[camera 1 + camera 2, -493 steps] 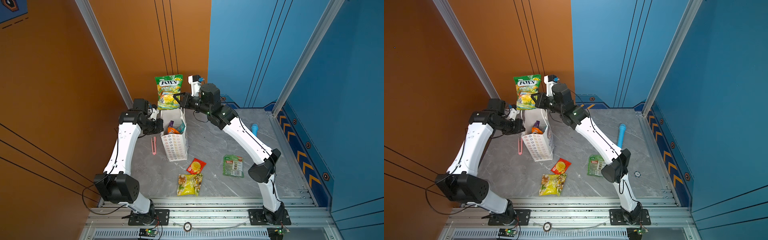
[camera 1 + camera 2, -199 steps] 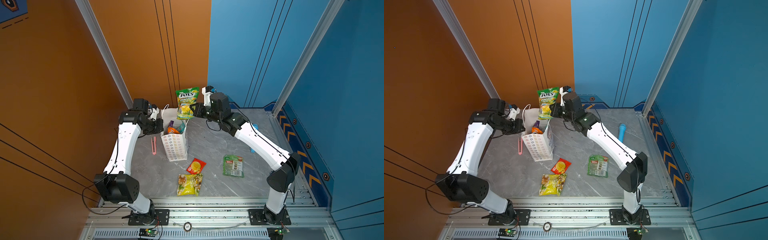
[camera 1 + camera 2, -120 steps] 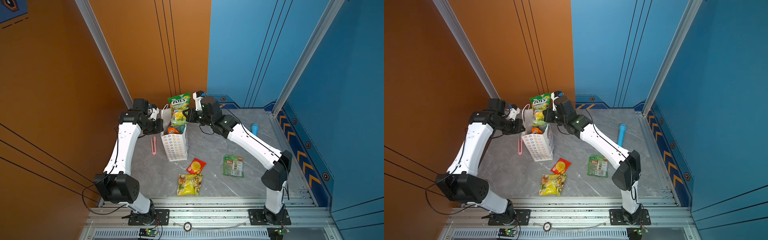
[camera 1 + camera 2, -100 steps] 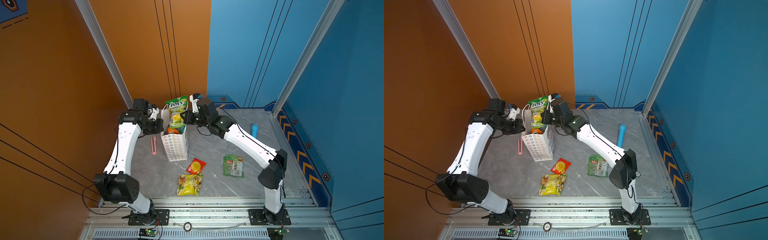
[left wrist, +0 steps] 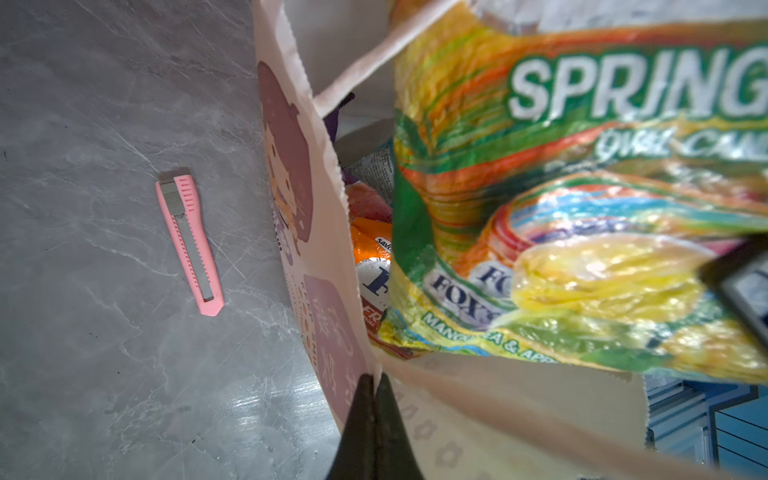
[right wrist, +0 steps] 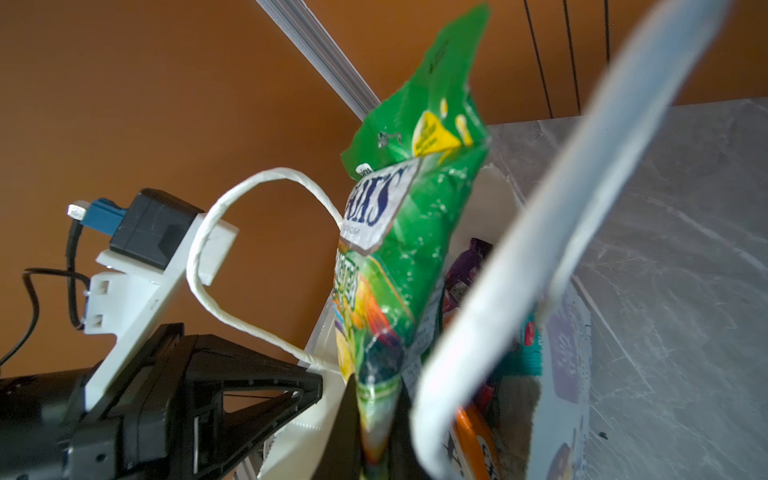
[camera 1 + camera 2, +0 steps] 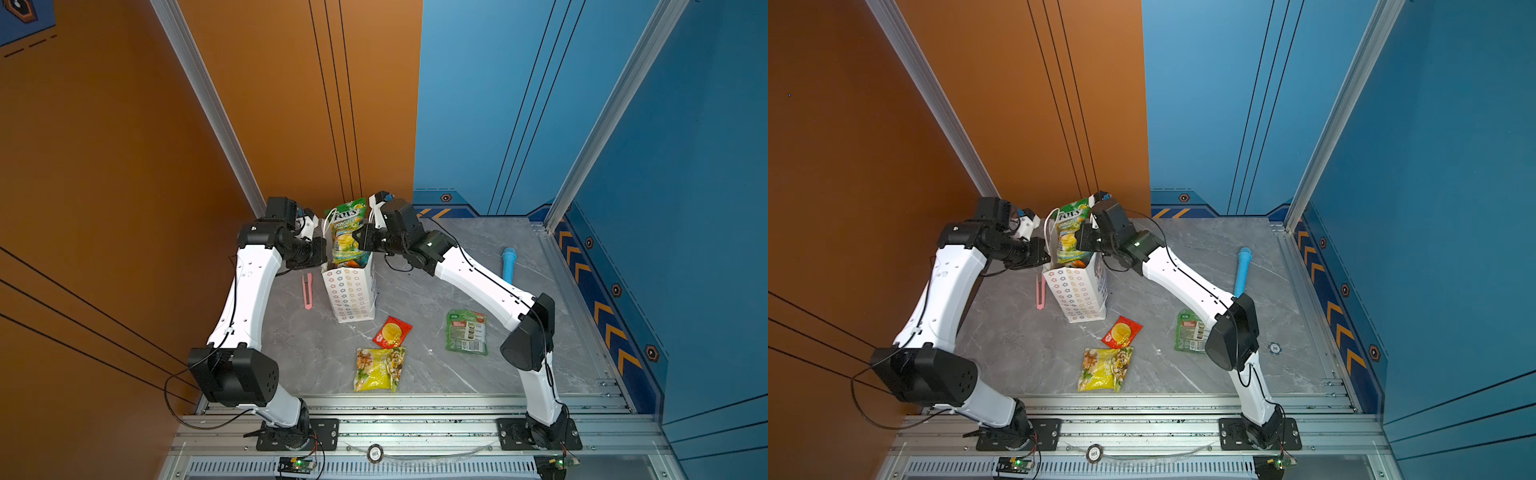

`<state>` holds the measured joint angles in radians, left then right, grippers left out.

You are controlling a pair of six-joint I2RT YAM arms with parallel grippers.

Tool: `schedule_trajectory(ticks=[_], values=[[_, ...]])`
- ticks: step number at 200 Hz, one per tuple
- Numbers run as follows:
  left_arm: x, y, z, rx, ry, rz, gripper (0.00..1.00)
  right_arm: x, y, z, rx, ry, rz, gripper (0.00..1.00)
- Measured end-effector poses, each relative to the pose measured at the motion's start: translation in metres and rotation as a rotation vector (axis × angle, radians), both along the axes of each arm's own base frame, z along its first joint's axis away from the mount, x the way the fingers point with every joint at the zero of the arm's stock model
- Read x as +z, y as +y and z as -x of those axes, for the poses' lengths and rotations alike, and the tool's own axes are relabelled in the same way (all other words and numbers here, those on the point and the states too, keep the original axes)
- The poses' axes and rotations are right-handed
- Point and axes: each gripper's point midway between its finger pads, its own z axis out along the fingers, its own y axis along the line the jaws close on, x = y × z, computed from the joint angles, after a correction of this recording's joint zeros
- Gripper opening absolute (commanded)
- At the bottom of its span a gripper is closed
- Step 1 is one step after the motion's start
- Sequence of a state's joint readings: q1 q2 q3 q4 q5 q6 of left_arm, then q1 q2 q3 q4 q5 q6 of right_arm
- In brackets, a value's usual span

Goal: Place the snacks into the paper bag

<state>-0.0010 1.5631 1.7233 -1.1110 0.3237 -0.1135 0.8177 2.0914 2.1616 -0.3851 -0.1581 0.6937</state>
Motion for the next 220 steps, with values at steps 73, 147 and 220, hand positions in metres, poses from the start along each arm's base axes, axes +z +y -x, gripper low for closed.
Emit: schedule_trajectory(ticks=[73, 147, 220], values=[[0.0, 0.0, 0.0, 0.0, 0.0, 0.0, 0.0, -0.028, 0.016, 0.003, 0.019, 0.067, 0.006, 0.06], [0.0, 0.0, 0.0, 0.0, 0.0, 0.0, 0.0, -0.005, -0.012, -0.005, -0.023, 0.042, -0.025, 0.48], [0.0, 0.0, 0.0, 0.0, 0.0, 0.0, 0.0, 0.06, -0.104, 0.006, -0.127, -0.074, -0.095, 0.5]])
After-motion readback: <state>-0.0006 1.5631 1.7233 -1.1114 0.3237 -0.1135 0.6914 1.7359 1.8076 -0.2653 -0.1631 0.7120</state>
